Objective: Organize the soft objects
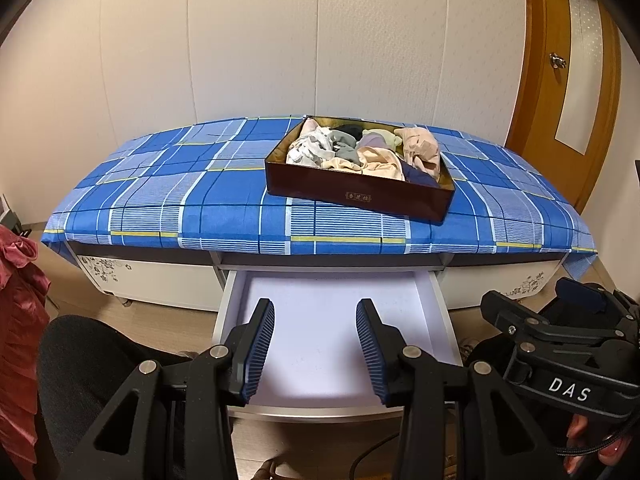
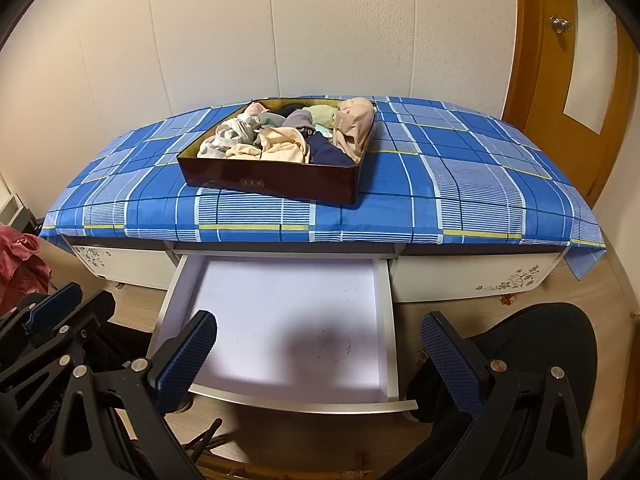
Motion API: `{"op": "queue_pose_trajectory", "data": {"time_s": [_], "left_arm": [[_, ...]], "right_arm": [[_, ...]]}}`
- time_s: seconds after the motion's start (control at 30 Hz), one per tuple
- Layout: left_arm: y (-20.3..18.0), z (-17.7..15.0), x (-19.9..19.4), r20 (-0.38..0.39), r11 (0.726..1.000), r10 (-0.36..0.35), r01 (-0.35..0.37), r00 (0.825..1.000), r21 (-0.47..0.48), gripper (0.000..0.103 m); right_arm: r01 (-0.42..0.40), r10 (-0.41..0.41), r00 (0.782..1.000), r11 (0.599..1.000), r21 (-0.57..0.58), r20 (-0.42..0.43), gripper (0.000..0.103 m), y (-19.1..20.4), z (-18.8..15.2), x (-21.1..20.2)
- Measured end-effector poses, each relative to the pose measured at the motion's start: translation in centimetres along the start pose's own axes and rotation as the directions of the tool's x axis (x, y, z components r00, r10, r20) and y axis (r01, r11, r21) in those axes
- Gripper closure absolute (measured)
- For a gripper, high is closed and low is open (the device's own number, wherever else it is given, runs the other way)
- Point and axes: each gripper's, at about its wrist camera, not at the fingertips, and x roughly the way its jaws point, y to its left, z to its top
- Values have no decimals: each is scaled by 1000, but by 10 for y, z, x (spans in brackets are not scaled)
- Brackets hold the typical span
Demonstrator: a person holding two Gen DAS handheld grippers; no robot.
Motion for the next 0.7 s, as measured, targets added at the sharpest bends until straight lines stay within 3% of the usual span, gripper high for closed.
{"op": "queue_pose_trajectory", "data": {"time_s": [0.7], "left_arm": [[-5, -2, 4, -16, 1000, -10, 10, 1000, 14, 60]], "right_arm": [[-15, 15, 1000, 1000, -4, -22, 0, 0, -2, 8]]}}
